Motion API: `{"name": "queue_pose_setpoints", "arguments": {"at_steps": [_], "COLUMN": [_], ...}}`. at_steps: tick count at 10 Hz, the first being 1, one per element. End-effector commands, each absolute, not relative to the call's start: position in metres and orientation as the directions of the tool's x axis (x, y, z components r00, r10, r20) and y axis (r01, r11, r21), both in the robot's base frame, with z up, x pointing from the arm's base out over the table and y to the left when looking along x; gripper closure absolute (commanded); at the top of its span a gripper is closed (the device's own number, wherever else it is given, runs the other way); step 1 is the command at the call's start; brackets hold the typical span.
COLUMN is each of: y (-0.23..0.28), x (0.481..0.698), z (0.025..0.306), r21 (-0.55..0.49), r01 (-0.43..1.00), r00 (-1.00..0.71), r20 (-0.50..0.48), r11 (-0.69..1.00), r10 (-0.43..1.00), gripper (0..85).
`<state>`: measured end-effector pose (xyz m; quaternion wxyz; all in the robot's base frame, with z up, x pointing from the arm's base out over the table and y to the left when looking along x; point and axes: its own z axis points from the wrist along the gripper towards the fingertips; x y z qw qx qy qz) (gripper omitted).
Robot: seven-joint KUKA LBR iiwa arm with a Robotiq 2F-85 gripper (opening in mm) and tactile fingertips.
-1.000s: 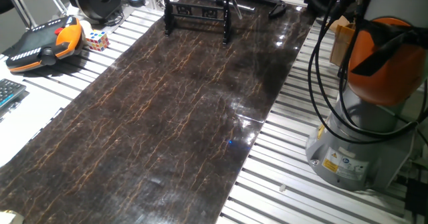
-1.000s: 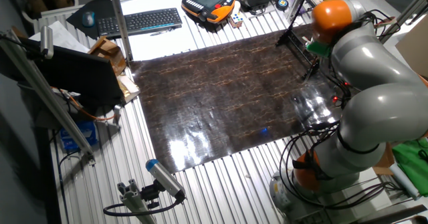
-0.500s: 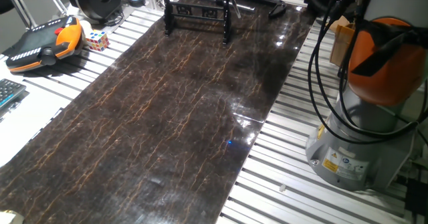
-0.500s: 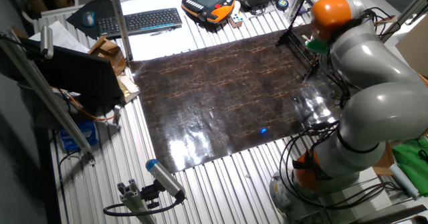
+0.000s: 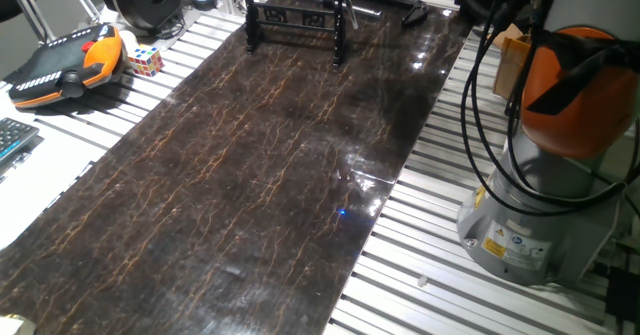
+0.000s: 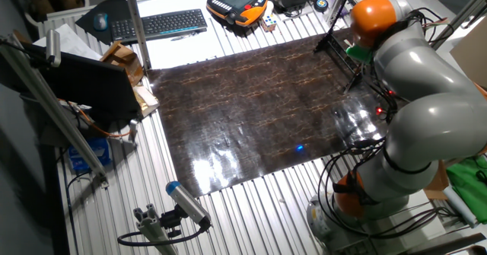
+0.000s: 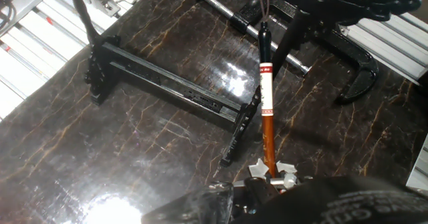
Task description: Place the brush on the pen rack
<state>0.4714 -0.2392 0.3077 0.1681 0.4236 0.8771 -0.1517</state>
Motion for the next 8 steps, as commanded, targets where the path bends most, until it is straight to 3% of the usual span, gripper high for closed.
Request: {"name": "queue_pose_setpoints", "arguments": {"at_steps": [1,8], "y": [-0.2389,-0.234], "x": [0.4721,0.4755], "z": [0.3072,0.3067], "r21": [-0.123,-0.123], "r01": [0.795,0.798], "r00": [-0.583,-0.578], "r20": [-0.424,-0.432], "r11": [0.594,0.59], "r10": [0.693,0.692], "gripper": [84.0,84.0]}}
